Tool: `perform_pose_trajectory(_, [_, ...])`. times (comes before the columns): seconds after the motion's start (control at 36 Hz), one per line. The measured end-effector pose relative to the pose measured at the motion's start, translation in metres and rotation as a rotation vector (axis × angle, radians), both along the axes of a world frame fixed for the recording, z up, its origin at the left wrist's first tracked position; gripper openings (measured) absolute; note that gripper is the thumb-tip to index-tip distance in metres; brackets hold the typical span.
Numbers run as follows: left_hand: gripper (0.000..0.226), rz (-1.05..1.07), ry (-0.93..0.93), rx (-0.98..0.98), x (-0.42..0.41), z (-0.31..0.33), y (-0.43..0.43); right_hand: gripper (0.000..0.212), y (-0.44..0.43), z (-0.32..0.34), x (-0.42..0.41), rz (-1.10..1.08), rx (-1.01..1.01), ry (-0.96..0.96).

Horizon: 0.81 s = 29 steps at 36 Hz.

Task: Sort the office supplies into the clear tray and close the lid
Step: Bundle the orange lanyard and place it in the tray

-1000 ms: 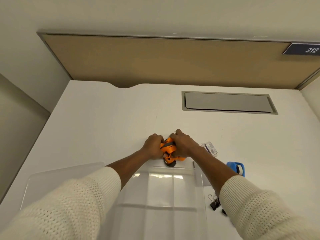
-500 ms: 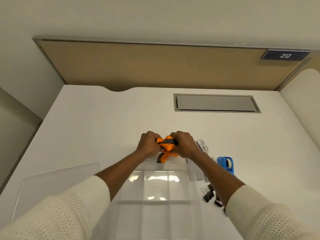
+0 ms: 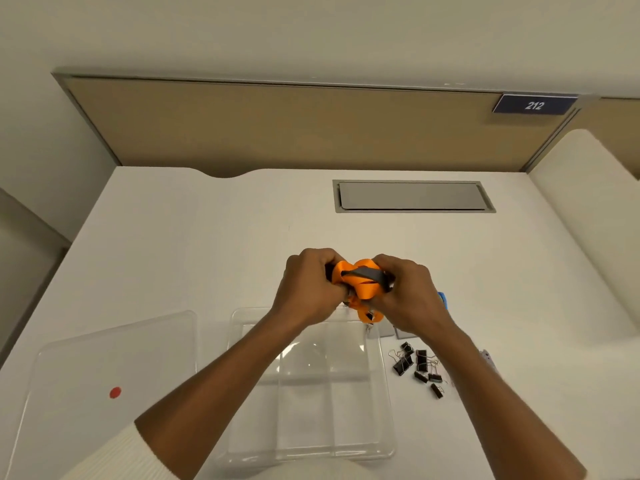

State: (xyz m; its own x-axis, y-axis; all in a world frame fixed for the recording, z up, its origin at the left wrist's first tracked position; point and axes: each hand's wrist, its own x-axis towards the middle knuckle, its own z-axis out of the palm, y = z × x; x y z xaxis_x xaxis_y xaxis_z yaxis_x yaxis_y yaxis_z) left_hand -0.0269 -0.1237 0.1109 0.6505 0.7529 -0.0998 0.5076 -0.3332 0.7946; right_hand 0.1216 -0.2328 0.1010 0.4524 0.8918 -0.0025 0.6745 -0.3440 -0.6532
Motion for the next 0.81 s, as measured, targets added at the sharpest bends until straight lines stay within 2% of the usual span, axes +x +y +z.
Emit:
perform_pose_trajectory(0.22, [0.028,-0.017,-0.021,0.012,0.001,0.029,-0.013,0.038,-0.013,0.032,-0.004,-0.032,0.018,0.001])
perform_pose_trajectory(0.44, [0.03,0.001,-0.048,0.002,-0.005,0.045,-0.021,0.033,-0.02,0.043,-0.01,-0.054,0.082,-0.015])
perform_pose_trajectory(0.64, [0.03,-0.012,-0.165,0.064,-0.007,0.09,-0.021,0.031,-0.022,0.088,-0.007,-0.046,0.209,-0.035])
perform_pose_trajectory(0.81, [0.031,-0.016,-0.189,0.073,-0.005,0.111,-0.019,0.032,-0.019,0.116,-0.003,-0.009,0.197,-0.047])
